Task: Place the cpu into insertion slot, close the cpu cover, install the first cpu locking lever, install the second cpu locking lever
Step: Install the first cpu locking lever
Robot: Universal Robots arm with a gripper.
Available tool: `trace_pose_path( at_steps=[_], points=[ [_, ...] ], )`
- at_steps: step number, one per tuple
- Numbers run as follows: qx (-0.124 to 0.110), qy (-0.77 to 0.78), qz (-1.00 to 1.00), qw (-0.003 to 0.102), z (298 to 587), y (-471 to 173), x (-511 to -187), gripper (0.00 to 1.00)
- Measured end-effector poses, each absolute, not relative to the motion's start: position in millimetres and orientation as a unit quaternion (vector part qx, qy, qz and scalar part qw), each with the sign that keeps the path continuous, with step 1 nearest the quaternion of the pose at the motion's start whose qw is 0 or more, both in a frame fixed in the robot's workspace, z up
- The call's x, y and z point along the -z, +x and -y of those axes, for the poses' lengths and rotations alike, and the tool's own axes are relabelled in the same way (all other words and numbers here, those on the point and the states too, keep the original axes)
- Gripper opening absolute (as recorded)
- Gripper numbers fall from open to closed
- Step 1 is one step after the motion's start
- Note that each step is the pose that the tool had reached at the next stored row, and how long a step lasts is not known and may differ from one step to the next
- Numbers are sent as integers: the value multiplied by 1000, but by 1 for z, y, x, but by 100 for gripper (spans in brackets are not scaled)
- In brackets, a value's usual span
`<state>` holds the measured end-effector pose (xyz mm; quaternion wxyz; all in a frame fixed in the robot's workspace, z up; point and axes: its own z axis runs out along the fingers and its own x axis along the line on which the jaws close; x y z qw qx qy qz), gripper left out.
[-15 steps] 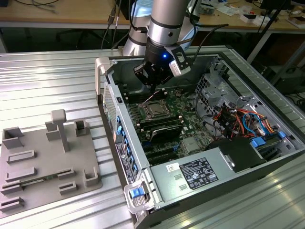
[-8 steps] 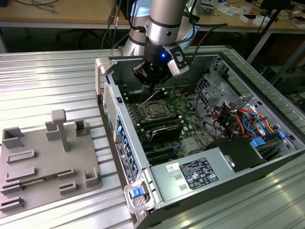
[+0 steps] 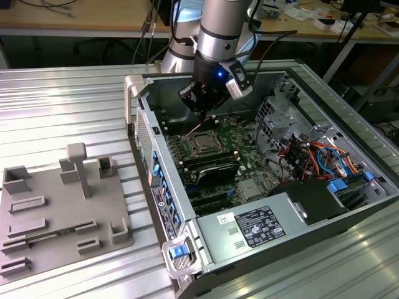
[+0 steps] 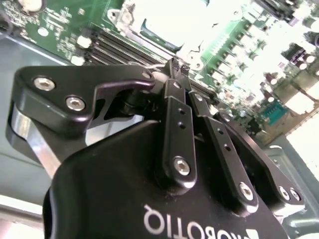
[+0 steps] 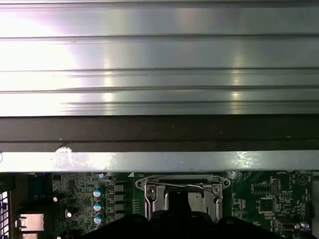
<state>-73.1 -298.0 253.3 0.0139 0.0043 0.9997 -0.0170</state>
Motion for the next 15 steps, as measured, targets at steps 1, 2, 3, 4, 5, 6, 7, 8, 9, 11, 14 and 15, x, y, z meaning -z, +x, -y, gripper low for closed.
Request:
trace_pose_path(
  at_steps=[1, 2, 3, 4, 5, 6, 7, 8, 9, 11, 14, 15],
  points=[
    [17, 4, -1000, 14, 297, -73, -253, 11],
    [17, 1, -1000, 14, 296, -73, -253, 11],
    [17, -1, -1000, 14, 296, -73, -252, 11],
    [17, -3, -1000, 14, 295, -73, -252, 11],
    [17, -4, -1000, 14, 295, -73, -251, 11],
    [17, -5, -1000, 14, 294, -73, -251, 11],
    [17, -6, -1000, 14, 294, -73, -250, 11],
    [17, -6, -1000, 14, 294, -72, -249, 11],
    [17, -6, -1000, 14, 293, -72, -248, 11],
    [17, -6, -1000, 14, 292, -72, -246, 11],
    [16, -15, -1000, 14, 290, -70, -241, 11],
    [17, -18, -1000, 14, 289, -70, -241, 11]
  ],
)
